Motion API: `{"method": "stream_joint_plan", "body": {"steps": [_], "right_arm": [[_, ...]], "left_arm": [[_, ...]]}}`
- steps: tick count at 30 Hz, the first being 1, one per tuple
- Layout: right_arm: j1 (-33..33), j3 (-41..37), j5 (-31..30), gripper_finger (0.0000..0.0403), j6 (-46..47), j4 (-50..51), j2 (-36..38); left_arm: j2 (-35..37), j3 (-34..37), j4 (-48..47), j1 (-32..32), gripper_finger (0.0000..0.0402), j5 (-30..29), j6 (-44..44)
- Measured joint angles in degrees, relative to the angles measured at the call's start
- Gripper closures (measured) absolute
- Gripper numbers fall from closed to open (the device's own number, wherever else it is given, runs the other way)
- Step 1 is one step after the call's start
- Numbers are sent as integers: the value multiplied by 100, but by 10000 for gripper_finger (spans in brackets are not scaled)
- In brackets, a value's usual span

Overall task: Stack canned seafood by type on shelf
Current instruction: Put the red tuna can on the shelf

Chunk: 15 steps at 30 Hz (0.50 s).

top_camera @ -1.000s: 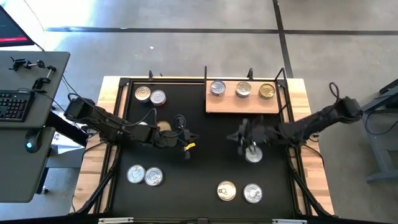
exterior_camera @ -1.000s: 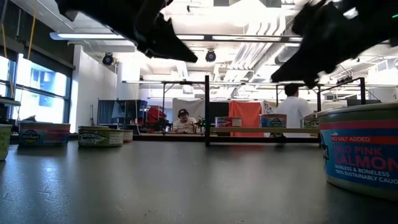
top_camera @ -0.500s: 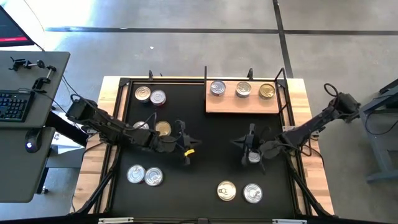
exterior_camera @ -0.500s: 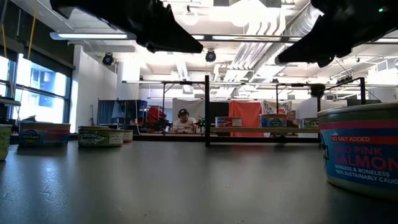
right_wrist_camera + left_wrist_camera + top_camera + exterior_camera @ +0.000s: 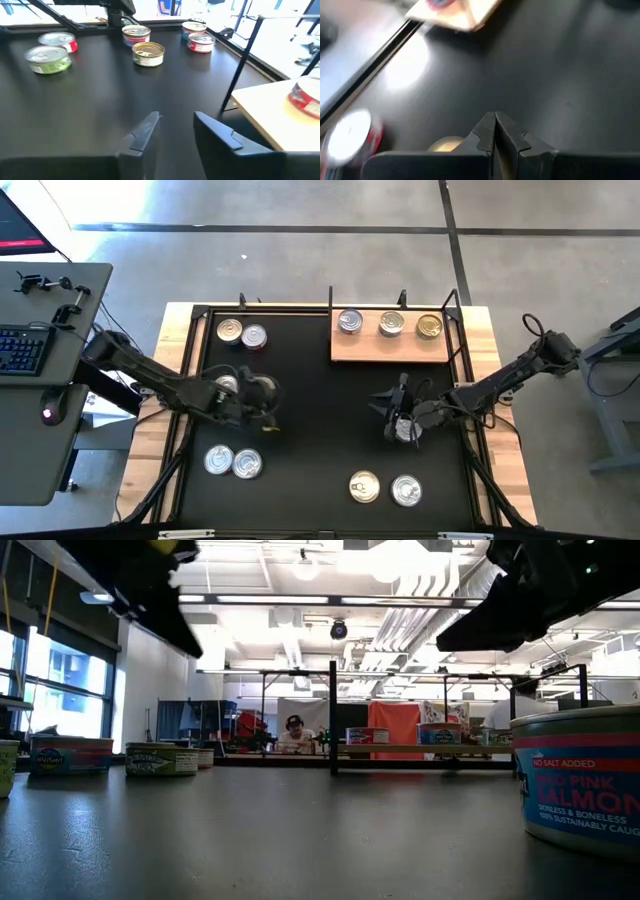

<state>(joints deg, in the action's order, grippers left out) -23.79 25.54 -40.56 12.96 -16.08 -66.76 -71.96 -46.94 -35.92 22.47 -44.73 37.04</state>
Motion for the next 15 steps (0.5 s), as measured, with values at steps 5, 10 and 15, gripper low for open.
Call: {"method": "stream_joint_plan", "body": {"steps": [5, 10, 15], "right_arm": [[251, 1, 63, 253, -141, -42, 0], [438, 0, 335, 241, -148, -48, 0], [589, 1, 382, 240, -254, -56, -2]], "left_arm": [[319, 167, -300, 126, 394, -368, 550], [262, 400, 269, 53, 372, -679, 221], [137, 679, 834, 29, 333, -507, -153]]}}
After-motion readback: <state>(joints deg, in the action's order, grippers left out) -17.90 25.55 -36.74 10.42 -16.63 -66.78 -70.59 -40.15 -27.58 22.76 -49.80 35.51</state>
